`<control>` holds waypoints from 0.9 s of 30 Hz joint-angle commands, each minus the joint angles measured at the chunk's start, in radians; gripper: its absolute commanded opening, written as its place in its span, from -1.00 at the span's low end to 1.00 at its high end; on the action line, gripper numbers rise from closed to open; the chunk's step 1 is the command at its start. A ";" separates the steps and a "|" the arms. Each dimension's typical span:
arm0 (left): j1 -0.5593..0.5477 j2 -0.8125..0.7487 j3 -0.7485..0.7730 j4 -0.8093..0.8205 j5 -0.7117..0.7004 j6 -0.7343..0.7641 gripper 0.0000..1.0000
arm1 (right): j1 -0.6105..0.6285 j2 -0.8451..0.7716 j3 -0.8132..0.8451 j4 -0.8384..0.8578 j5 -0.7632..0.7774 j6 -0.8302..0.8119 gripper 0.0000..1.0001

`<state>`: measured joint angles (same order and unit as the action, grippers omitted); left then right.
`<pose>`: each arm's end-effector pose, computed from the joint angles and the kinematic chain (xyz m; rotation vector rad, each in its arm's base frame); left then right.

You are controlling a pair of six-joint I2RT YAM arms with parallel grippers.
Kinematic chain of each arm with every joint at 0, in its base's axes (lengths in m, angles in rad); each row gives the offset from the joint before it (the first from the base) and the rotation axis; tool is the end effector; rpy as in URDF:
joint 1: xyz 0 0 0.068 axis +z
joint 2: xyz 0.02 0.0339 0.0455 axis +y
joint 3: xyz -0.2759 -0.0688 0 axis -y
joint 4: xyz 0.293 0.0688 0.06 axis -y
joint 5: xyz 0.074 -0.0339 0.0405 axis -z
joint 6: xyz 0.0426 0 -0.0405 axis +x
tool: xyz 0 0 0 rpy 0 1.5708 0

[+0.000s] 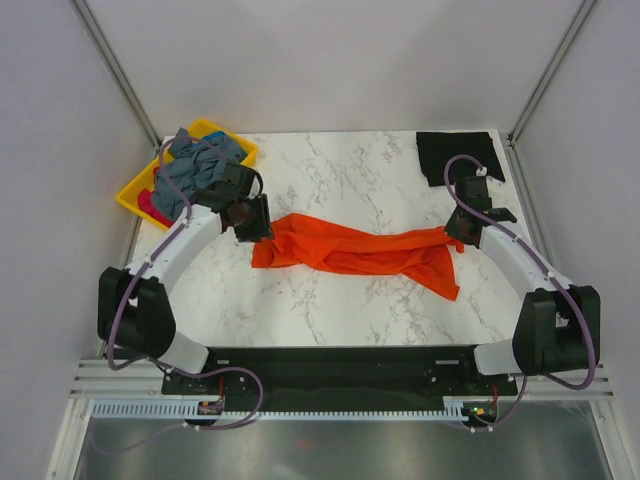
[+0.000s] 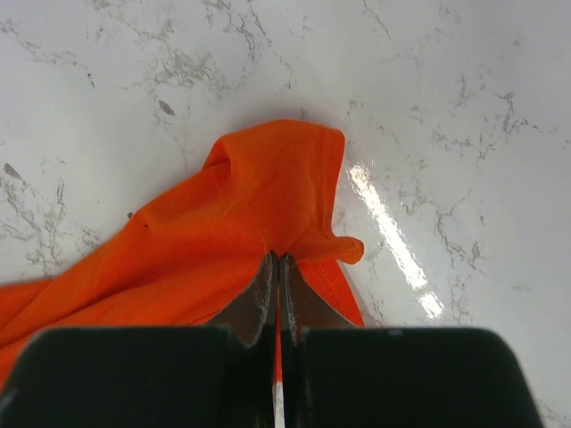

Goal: Fold and stack the t-shirts
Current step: Flatten the tshirt out

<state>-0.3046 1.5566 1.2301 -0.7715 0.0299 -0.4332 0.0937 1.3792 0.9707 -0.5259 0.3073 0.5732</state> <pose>0.3487 -0.1110 0.2484 -0.1637 2.6933 -0.2720 0.3281 0.0179 0.2309 0.7013 2.3439 -0.0941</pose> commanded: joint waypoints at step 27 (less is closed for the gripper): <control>-0.090 -0.035 -0.319 0.512 -0.087 -0.090 -0.23 | -0.018 0.089 0.039 0.069 -0.048 0.024 -1.00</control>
<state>-0.3985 1.5265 0.9230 -0.3111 0.0315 -0.4942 0.0818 1.4750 0.9825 -0.4847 0.2634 0.5873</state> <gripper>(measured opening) 0.388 0.010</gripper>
